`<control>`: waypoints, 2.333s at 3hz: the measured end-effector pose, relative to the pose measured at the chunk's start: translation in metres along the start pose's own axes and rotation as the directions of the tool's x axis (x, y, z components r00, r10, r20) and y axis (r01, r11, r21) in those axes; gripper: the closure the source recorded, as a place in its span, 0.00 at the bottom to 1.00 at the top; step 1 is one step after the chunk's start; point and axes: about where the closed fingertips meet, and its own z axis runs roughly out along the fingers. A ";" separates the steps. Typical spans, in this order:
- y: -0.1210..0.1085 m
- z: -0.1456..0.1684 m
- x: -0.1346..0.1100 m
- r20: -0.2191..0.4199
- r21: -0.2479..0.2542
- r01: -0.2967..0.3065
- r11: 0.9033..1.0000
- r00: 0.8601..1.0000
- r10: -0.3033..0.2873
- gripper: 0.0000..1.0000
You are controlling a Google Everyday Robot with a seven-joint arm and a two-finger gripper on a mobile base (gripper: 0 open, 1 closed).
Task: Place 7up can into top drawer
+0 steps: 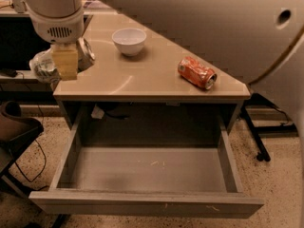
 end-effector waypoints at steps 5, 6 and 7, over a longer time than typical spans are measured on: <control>0.088 -0.053 0.223 -0.095 0.146 -0.486 0.861 0.860 0.502 1.00; 0.110 -0.015 0.216 -0.093 0.106 -0.506 0.856 0.852 0.515 1.00; 0.164 0.089 0.209 -0.084 -0.030 -0.622 0.782 0.781 0.618 1.00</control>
Offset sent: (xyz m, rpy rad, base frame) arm -0.0049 -0.2970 0.0027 0.1084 -0.0564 -0.6919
